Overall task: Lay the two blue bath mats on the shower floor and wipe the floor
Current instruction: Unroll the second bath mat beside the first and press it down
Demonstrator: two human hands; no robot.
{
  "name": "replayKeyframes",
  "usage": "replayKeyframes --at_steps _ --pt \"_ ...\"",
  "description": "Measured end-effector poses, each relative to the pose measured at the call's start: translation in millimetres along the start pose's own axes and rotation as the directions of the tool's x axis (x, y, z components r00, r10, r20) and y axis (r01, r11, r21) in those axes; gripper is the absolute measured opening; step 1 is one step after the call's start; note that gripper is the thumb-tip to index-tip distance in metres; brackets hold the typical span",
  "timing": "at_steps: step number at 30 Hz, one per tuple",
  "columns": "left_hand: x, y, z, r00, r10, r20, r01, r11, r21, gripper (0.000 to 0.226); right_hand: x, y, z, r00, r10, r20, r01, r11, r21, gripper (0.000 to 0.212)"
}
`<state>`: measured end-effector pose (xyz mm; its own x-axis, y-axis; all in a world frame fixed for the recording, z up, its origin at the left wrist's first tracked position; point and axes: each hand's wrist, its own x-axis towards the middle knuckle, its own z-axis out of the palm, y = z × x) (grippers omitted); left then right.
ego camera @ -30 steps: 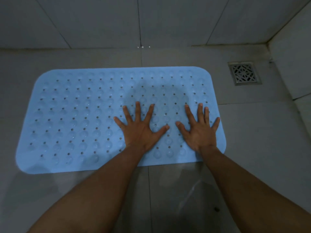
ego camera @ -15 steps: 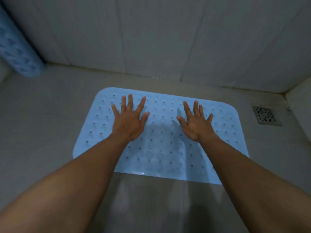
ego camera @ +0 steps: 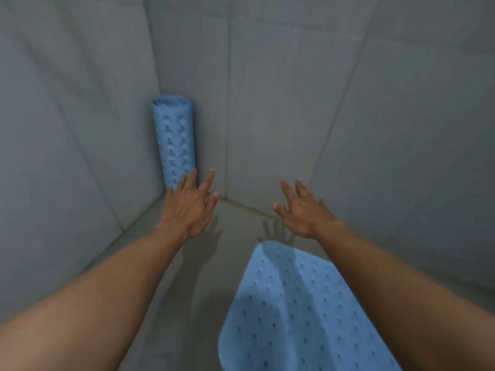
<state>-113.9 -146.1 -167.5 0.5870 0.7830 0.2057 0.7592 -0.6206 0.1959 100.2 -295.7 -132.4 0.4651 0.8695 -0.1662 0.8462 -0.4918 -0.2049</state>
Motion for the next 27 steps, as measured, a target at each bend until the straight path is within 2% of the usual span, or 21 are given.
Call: replayKeyframes --at_steps 3,8,12,16,19,21,25,27 --pt "22.6 -35.3 -36.4 0.998 -0.043 -0.053 0.04 0.998 -0.058 0.061 27.7 -45.5 -36.5 0.998 -0.056 -0.024 0.055 0.998 -0.016 0.071" --pt "60.3 -72.8 -72.0 0.992 -0.109 -0.062 0.094 0.975 -0.202 0.057 72.8 -111.2 -75.1 0.985 -0.17 -0.017 0.17 0.985 0.005 0.072" --pt "101.0 -94.6 -74.2 0.971 -0.227 -0.081 0.18 0.906 -0.384 0.051 121.4 -156.4 -81.5 0.971 -0.233 -0.043 0.236 0.968 0.089 0.072" --pt "138.6 -109.7 -65.5 0.903 -0.426 -0.052 0.317 0.743 -0.59 0.048 173.9 -197.0 -77.5 0.953 -0.294 -0.073 0.303 0.925 0.229 0.071" --pt "164.4 -119.6 -54.9 0.83 -0.552 0.081 0.419 0.522 -0.743 0.051 204.4 -218.2 -68.8 0.963 -0.255 -0.089 0.269 0.881 0.389 0.07" --pt "174.2 -121.0 -48.8 0.822 -0.545 0.162 0.434 0.419 -0.797 0.053 222.1 -227.5 -63.0 0.98 -0.183 -0.077 0.197 0.837 0.511 0.075" --pt "183.3 -118.4 -41.4 0.852 -0.466 0.238 0.425 0.351 -0.834 0.037 248.1 -242.4 -54.5 0.995 -0.079 -0.058 0.097 0.722 0.685 0.079" --pt "184.5 -115.9 -40.6 0.84 -0.463 0.284 0.445 0.287 -0.849 0.042 248.1 -244.8 -50.8 0.995 -0.095 -0.041 0.094 0.665 0.741 0.076"
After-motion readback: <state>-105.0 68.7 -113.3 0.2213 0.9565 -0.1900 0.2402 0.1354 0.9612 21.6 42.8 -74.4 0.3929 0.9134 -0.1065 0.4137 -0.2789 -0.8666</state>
